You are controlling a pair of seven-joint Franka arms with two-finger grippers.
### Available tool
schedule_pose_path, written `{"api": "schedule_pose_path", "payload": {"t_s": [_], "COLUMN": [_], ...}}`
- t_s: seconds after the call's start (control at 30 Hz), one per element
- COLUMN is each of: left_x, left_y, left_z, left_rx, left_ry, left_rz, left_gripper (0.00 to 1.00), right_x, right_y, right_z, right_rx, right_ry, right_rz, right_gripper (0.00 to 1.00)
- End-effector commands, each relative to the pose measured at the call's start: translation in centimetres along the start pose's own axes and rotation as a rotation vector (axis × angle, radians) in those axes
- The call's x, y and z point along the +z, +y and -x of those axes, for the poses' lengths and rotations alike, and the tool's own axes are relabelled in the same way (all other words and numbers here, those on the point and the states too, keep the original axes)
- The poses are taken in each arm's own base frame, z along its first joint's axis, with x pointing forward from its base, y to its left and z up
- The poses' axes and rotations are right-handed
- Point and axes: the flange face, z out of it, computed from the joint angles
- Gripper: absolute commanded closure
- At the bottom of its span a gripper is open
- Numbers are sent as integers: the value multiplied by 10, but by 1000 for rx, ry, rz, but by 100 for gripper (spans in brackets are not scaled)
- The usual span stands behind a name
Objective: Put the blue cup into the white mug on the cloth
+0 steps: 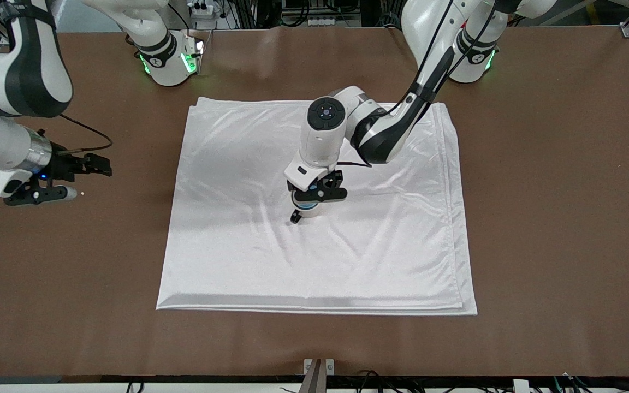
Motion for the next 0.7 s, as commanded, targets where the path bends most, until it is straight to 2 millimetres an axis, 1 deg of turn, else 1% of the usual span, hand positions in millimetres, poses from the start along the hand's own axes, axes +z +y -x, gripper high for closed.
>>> {"api": "schedule_pose_path", "payload": {"t_s": [0.0, 0.07, 0.13, 0.23, 0.33, 0.37, 0.43, 0.5, 0.57, 0.6, 0.67], "left_x": [-50, -65, -80, -108, -139, -150, -176, -199, -221, -231, -249], "left_y": [2, -1, -3, -10, -23, -28, -40, -53, -70, -82, -103], "left_z": [-8, -9, -7, -6, -9, -11, -15, -18, -24, -30, -41], "left_rx": [29, 37, 39, 32, 14, 7, -2, 7, 35, 47, 70], "left_ry": [73, 80, 73, 66, 59, 60, 62, 57, 48, 46, 42], "left_rz": [11, -4, -25, -50, -81, -86, -95, -112, -131, -138, -148], "left_gripper": [0, 0, 0, 0, 0, 0, 0, 0, 0, 0, 0], "right_x": [-54, -71, -84, -94, -106, -113, -124, -129, -137, -140, -141], "right_y": [6, 6, 4, 3, 1, 1, -2, -2, -1, 0, -1], "right_z": [11, 12, 13, 12, 12, 12, 12, 12, 13, 15, 15], "right_rx": [55, 76, 84, 95, 92, 92, 87, 87, 81, 81, 80], "right_ry": [-10, -2, 10, 30, 64, 81, 107, 119, 127, 129, 124], "right_rz": [25, 26, 28, 31, 32, 34, 37, 37, 38, 37, 35], "right_gripper": [0, 0, 0, 0, 0, 0, 0, 0, 0, 0, 0]}}
